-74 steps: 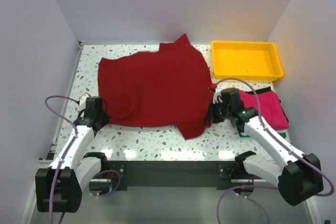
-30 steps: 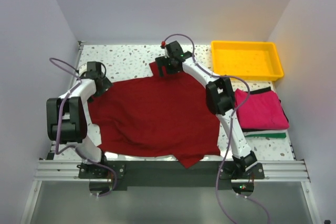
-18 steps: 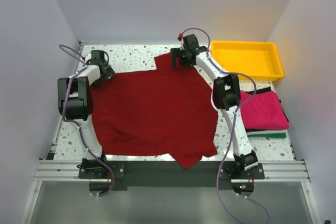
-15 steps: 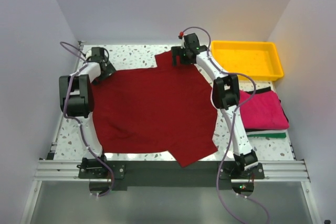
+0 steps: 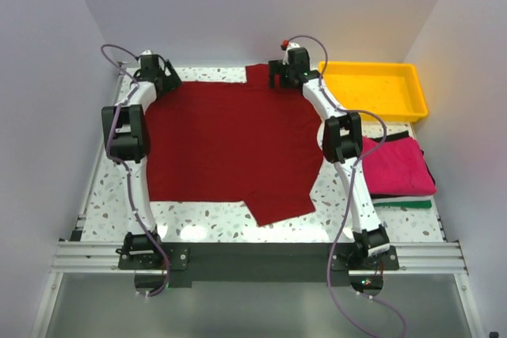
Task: Fold and stack the t-shirts
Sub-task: Flatten the tshirt out
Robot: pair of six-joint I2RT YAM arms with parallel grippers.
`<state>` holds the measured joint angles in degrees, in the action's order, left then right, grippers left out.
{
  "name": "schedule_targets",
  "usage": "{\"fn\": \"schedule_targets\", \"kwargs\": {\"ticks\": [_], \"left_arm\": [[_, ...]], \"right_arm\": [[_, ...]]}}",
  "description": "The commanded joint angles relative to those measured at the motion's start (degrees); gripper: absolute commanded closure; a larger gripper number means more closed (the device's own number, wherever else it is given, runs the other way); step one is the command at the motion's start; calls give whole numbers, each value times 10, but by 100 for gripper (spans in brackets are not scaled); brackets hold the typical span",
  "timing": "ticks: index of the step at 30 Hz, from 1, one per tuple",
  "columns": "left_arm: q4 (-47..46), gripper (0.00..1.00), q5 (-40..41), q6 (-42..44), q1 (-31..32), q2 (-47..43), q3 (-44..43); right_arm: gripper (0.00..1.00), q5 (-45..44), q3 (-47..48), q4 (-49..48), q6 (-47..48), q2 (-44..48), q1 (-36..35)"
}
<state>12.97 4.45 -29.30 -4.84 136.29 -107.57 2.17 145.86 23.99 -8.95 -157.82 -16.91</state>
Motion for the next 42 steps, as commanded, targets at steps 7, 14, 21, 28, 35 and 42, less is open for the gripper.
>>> {"fn": "schedule_targets", "kwargs": {"ticks": [7,14,21,28,35,42], "left_arm": [[26,0,-89,9,-3,65,-146],[86,0,-26,11,-3,-144,-99],[118,0,97,-57,-3,-476,306],[206,0,139,-147,-3,-789,572],[317,0,187,-266,-3,-974,706],[315,2,195,-300,-3,-949,742]], "right_arm": [[1,-37,54,-26,45,12,31],[1,-2,-44,-19,77,193,16],[1,9,-291,-33,71,431,-42],[1,5,-626,-101,-61,677,-67],[1,-20,-842,-104,-136,879,-73],[1,-53,-962,-63,-166,995,-73]]}}
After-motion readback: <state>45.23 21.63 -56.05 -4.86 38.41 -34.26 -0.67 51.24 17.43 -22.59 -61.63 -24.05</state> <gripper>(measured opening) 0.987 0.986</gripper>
